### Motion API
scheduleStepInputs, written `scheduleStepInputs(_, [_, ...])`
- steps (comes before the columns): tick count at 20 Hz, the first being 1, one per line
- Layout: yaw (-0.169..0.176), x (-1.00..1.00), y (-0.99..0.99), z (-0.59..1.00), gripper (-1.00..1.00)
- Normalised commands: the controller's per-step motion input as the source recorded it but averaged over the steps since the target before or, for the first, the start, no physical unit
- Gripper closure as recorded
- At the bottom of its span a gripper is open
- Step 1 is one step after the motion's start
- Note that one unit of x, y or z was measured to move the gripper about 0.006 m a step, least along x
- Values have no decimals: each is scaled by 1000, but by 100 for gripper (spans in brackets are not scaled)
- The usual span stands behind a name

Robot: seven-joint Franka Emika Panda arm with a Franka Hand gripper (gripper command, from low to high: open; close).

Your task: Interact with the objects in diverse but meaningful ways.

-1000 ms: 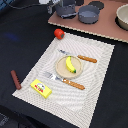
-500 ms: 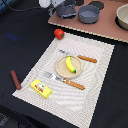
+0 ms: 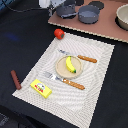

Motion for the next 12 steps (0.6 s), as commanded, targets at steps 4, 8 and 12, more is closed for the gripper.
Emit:
scheduleStepInputs(4, [-27,-129,0,-123,100])
scheduleStepInputs(8, [-25,-107,6,-142,100])
scheduleStepInputs(12, [-24,-139,14,-194,100])
